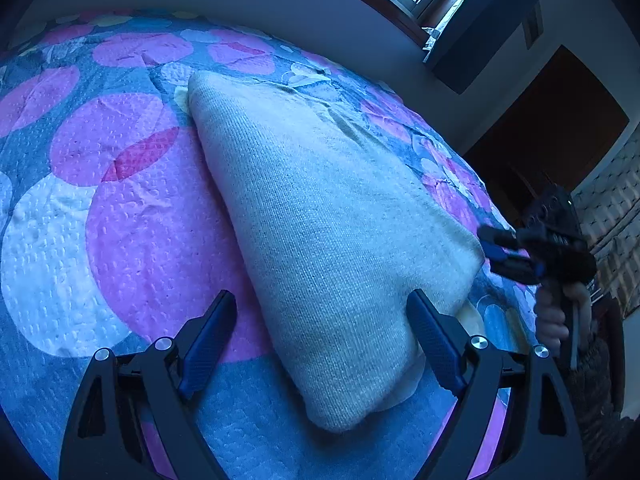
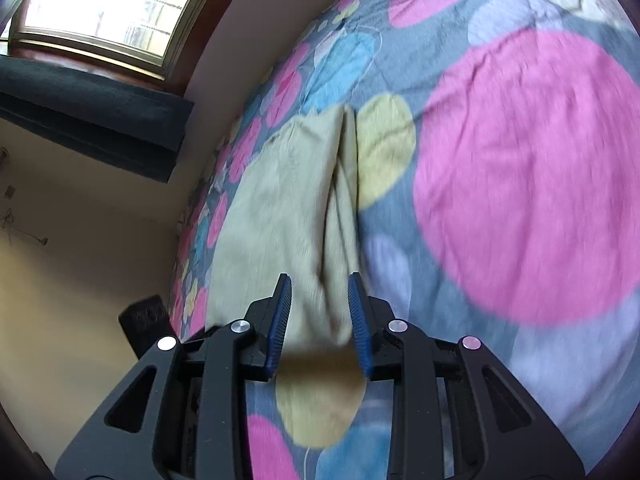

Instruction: Fold small clothes

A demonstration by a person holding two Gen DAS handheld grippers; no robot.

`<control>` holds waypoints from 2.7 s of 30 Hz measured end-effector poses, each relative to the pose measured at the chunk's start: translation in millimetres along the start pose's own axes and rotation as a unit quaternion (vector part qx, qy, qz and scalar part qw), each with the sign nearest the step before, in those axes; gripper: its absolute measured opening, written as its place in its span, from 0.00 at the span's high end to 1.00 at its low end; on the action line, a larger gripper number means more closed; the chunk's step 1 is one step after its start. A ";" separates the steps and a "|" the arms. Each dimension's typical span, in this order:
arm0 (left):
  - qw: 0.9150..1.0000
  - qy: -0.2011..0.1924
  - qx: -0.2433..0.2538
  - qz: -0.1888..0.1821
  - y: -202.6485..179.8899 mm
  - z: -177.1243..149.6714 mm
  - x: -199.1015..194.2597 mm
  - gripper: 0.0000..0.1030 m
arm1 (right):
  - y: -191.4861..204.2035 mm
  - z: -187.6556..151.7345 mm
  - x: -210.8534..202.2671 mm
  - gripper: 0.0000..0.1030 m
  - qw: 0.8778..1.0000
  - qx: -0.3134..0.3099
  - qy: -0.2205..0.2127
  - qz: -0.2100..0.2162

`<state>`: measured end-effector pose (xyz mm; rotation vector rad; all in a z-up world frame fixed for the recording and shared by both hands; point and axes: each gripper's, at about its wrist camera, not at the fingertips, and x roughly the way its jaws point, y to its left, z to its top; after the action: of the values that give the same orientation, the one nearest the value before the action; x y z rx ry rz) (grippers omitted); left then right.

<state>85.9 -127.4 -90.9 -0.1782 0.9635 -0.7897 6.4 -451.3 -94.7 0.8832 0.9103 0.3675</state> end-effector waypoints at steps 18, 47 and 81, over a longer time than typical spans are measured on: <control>0.999 0.008 0.027 0.038 -8.9 -2.6 4.6 0.17 | -29.3 -21.2 12.2 0.98 1.000 0.015 0.000 -0.002; 0.996 0.028 -0.047 -0.068 62.4 97.2 49.2 0.16 | -17.3 101.6 63.9 0.44 1.000 -0.011 -0.004 -0.012; 0.991 0.049 -0.063 -0.106 35.1 47.2 16.0 0.28 | -9.8 58.6 65.2 0.53 0.994 -0.030 0.086 0.055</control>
<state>146.7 -122.4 -90.6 -0.3583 1.0995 -0.9387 91.1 -446.6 -118.9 0.8585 1.0060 0.5710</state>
